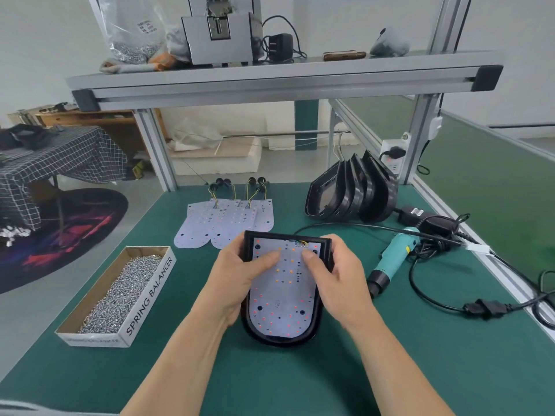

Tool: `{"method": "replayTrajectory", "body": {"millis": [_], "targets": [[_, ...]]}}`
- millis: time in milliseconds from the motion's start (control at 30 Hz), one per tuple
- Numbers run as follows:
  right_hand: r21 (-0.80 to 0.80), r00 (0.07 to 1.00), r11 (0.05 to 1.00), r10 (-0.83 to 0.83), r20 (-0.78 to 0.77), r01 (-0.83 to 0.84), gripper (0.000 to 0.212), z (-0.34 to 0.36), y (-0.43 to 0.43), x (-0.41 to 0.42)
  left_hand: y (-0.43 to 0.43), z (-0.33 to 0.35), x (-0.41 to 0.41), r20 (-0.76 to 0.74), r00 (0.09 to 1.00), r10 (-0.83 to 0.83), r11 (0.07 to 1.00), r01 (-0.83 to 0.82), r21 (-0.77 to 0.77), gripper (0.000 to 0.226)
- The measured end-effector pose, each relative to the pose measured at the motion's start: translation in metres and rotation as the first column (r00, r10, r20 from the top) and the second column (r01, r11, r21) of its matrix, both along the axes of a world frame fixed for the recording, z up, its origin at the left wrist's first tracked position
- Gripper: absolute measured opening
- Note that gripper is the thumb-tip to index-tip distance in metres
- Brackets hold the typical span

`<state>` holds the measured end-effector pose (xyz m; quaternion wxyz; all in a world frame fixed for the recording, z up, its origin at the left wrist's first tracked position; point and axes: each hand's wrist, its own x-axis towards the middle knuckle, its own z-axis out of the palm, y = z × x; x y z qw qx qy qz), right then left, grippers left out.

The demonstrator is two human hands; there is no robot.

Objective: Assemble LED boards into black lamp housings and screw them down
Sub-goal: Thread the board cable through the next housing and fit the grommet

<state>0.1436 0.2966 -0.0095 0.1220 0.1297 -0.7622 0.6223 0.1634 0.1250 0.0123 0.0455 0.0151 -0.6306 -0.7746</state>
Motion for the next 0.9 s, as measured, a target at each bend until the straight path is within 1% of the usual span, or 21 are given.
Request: {"method": "replayTrajectory", "body": {"millis": [100, 133, 167, 200, 233, 267, 300, 333, 367, 400, 433, 467, 500, 533, 567, 633, 667, 700, 767, 833, 900], "targets": [[0.063, 0.994, 0.998, 0.024, -0.110, -0.017, 0.005, 0.007, 0.002, 0.003, -0.008, 0.009, -0.006, -0.063, 0.998, -0.014, 0.993, 0.007, -0.114, 0.029], [0.034, 0.991, 0.996, 0.089, -0.102, -0.086, 0.008, 0.009, 0.005, 0.004, -0.011, 0.012, -0.007, -0.090, 0.995, -0.044, 0.987, 0.030, -0.160, 0.027], [-0.048, 0.976, 0.977, 0.203, -0.073, -0.207, 0.016, 0.012, 0.011, 0.003, -0.014, 0.014, -0.007, -0.123, 0.988, -0.095, 0.977, 0.068, -0.202, 0.025], [-0.181, 0.943, 0.926, 0.329, -0.044, -0.331, 0.029, 0.013, 0.018, 0.001, -0.018, 0.015, -0.006, -0.157, 0.975, -0.156, 0.965, 0.116, -0.237, 0.023], [-0.348, 0.895, 0.836, 0.446, -0.020, -0.425, 0.042, 0.014, 0.025, -0.001, -0.021, 0.015, -0.005, -0.180, 0.961, -0.211, 0.952, 0.161, -0.260, 0.022], [-0.494, 0.844, 0.731, 0.536, -0.011, -0.471, 0.048, 0.015, 0.030, -0.003, -0.023, 0.015, -0.005, -0.192, 0.948, -0.255, 0.942, 0.198, -0.272, 0.021], [-0.540, 0.828, 0.701, 0.560, 0.013, -0.465, 0.042, 0.015, 0.033, -0.005, -0.025, 0.014, -0.004, -0.191, 0.940, -0.284, 0.934, 0.227, -0.275, 0.021], [-0.491, 0.836, 0.743, 0.546, 0.052, -0.454, 0.037, 0.015, 0.033, -0.007, -0.026, 0.013, -0.004, -0.183, 0.934, -0.308, 0.928, 0.254, -0.272, 0.021], [-0.351, 0.871, 0.836, 0.481, 0.098, -0.422, 0.047, 0.014, 0.030, -0.008, -0.027, 0.012, -0.004, -0.173, 0.926, -0.334, 0.921, 0.283, -0.268, 0.022], [-0.192, 0.890, 0.893, 0.434, 0.138, -0.406, 0.060, 0.012, 0.026, -0.009, -0.027, 0.011, -0.004, -0.168, 0.914, -0.368, 0.910, 0.318, -0.264, 0.022], [-0.062, 0.887, 0.904, 0.428, 0.171, -0.424, 0.068, 0.010, 0.023, -0.009, -0.027, 0.010, -0.004, -0.167, 0.897, -0.409, 0.897, 0.361, -0.257, 0.020], [0.011, 0.873, 0.890, 0.444, 0.202, -0.455, 0.073, 0.008, 0.021, -0.010, -0.028, 0.009, -0.003, -0.164, 0.879, -0.447, 0.882, 0.402, -0.247, 0.020], [0.041, 0.853, 0.872, 0.467, 0.234, -0.488, 0.075, 0.007, 0.020, -0.010, -0.030, 0.008, -0.003, -0.159, 0.868, -0.470, 0.872, 0.430, -0.233, 0.020], [0.030, 0.837, 0.861, 0.483, 0.257, -0.507, 0.074, 0.005, 0.020, -0.011, -0.032, 0.007, -0.003, -0.153, 0.867, -0.474, 0.872, 0.438, -0.218, 0.021], [0.016, 0.836, 0.862, 0.486, 0.254, -0.506, 0.067, 0.004, 0.020, -0.011, -0.035, 0.005, -0.004, -0.147, 0.872, -0.467, 0.878, 0.436, -0.201, 0.023], [0.020, 0.865, 0.883, 0.454, 0.215, -0.469, 0.040, 0.004, 0.022, -0.011, -0.045, -0.001, -0.004, -0.141, 0.881, -0.452, 0.890, 0.432, -0.148, 0.026], [0.054, 0.885, 0.896, 0.424, 0.194, -0.441, 0.026, 0.005, 0.023, -0.011, -0.050, -0.005, -0.003, -0.138, 0.888, -0.439, 0.897, 0.425, -0.121, 0.027], [0.099, 0.900, 0.902, 0.399, 0.176, -0.420, 0.018, 0.007, 0.025, -0.011, -0.056, -0.010, -0.002, -0.128, 0.901, -0.415, 0.909, 0.405, -0.097, 0.030], [0.208, 0.908, 0.887, 0.382, 0.171, -0.412, 0.012, 0.009, 0.026, -0.011, -0.068, -0.023, 0.000, -0.075, 0.939, -0.336, 0.942, 0.333, -0.040, 0.037], [0.309, 0.892, 0.837, 0.412, 0.187, -0.451, 0.007, 0.011, 0.023, -0.008, -0.077, -0.037, 0.003, -0.020, 0.960, -0.280, 0.959, 0.280, 0.030, 0.040], [0.422, 0.892, 0.790, 0.434, 0.127, -0.445, 0.007, 0.013, 0.013, -0.005, -0.083, -0.050, 0.007, 0.001, 0.963, -0.270, 0.959, 0.269, 0.083, 0.039]]}}
